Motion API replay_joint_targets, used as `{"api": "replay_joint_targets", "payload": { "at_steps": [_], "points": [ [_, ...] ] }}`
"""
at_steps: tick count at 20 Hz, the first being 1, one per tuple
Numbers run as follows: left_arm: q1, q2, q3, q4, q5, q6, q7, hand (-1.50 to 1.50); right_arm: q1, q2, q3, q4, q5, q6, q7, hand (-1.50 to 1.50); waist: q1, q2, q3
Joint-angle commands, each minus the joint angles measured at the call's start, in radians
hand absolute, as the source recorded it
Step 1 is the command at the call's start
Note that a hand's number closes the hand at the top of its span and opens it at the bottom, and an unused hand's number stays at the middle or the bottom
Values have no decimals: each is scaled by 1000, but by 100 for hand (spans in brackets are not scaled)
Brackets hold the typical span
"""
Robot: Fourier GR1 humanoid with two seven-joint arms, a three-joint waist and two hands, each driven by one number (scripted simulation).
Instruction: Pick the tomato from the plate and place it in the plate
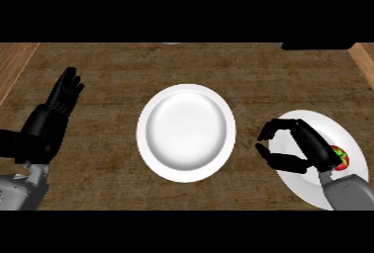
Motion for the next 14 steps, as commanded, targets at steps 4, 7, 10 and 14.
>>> {"api": "replay_joint_targets", "payload": {
  "at_steps": [4,7,10,14],
  "points": [
    [-62,13,43,69,-1,-56,-45,0,184,151,-131,30,-177,-109,-295,-150,-14,13,3],
    [-42,23,48,13,5,-86,-12,0,233,123,-194,53,-217,-63,-450,-150,6,9,3],
    [-51,21,86,34,-7,-96,-2,0,276,49,-263,-86,-220,-62,-389,-150,2,7,1],
    [-27,11,88,47,-8,-123,-23,0,236,-95,-313,-160,-148,-51,-210,-150,8,7,0]
  ]
}}
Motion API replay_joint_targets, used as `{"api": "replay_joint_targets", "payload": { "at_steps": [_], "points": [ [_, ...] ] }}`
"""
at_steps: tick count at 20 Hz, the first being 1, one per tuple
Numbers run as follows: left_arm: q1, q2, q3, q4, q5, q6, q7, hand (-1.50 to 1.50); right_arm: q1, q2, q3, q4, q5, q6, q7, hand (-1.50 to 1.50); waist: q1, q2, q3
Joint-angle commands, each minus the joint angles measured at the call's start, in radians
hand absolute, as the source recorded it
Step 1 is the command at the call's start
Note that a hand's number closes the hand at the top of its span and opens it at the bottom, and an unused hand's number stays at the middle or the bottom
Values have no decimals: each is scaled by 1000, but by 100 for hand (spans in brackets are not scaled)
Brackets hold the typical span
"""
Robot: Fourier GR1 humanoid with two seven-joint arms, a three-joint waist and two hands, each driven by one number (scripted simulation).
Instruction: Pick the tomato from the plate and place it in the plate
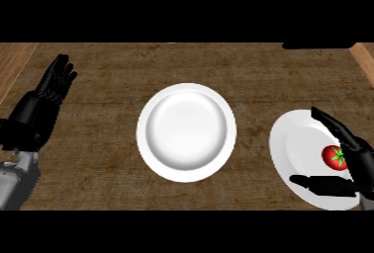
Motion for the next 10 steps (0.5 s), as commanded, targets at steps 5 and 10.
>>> {"api": "replay_joint_targets", "payload": {
  "at_steps": [5,10],
  "points": [
    [2,1,11,16,-23,-4,-4,0,6,-316,-43,-134,146,89,384,-150,-6,-2,-5],
    [11,-9,2,-17,-16,-18,1,0,-11,-472,9,-184,204,254,621,-150,15,-1,-4]
  ]
}}
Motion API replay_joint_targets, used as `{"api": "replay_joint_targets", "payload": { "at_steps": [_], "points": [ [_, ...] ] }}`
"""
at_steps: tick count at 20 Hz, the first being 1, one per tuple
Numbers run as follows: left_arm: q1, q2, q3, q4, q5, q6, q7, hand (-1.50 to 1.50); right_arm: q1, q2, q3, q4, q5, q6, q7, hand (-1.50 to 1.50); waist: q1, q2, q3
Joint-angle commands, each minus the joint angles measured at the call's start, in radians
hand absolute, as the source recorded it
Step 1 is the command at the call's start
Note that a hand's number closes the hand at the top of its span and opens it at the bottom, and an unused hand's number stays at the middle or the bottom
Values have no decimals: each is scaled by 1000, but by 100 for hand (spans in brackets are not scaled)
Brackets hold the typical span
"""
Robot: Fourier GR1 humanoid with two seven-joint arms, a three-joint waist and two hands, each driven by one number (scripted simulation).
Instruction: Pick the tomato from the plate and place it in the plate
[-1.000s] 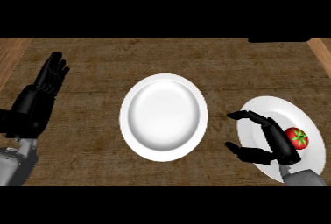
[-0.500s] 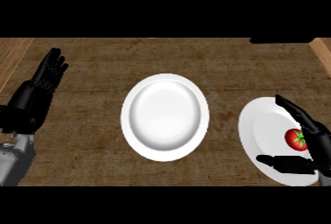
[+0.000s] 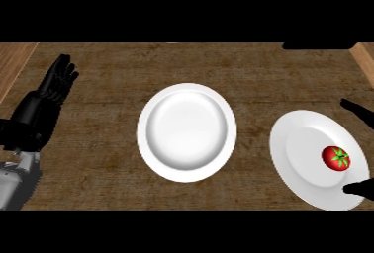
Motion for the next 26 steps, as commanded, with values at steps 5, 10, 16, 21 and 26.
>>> {"api": "replay_joint_targets", "payload": {
  "at_steps": [5,10,16,21,26],
  "points": [
    [-3,15,33,1,16,-52,-1,0,-24,-156,71,-29,12,266,281,-150,16,5,3],
    [3,-28,31,-41,-32,-26,35,0,-86,-83,107,80,126,295,267,-150,17,4,5],
    [-38,-64,66,13,-50,-62,43,0,-185,26,154,115,271,299,384,-150,18,6,5],
    [8,-96,66,-10,-91,-65,20,0,-103,42,159,168,367,287,335,-150,11,4,5],
    [-60,-78,137,42,-79,-139,56,0,-194,103,107,315,410,320,298,-150,11,5,5]
  ]
}}
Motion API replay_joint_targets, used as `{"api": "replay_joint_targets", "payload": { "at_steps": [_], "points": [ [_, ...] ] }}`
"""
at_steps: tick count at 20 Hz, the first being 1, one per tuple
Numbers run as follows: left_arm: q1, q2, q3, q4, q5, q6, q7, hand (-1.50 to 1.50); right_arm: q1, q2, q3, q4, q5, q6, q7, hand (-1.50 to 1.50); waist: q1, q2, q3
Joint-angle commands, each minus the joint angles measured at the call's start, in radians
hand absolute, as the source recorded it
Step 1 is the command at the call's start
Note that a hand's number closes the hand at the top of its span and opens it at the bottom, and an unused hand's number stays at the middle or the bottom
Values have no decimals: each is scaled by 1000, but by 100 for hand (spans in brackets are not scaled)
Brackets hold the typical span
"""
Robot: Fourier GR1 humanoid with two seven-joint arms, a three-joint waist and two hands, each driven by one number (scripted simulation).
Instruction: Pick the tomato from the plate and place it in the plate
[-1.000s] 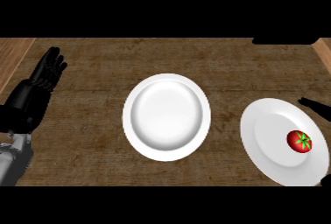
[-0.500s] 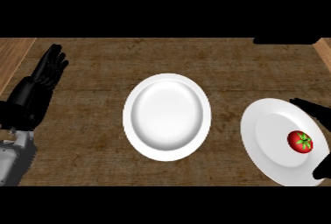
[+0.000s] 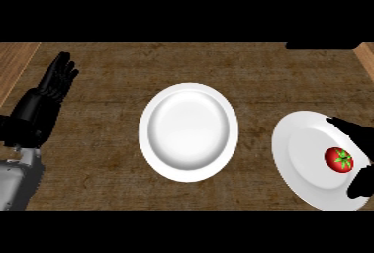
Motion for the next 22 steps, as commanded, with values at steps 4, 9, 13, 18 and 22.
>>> {"api": "replay_joint_targets", "payload": {
  "at_steps": [4,9,13,18,22],
  "points": [
    [-14,-43,47,17,-32,-49,18,0,-55,60,-42,110,93,81,-63,-150,-2,-1,0],
    [27,-19,110,-11,3,-119,7,0,-15,120,-32,213,163,12,-157,-150,0,0,0],
    [-27,-97,51,6,-100,-40,28,0,-97,196,-14,316,250,-15,-113,-150,1,1,0],
    [3,-113,57,-11,-125,-40,13,0,-107,215,-57,369,254,-89,-232,150,-1,0,0],
    [24,-83,94,-76,-62,-85,65,0,-48,191,-67,394,349,-347,-362,150,1,-1,1]
  ]
}}
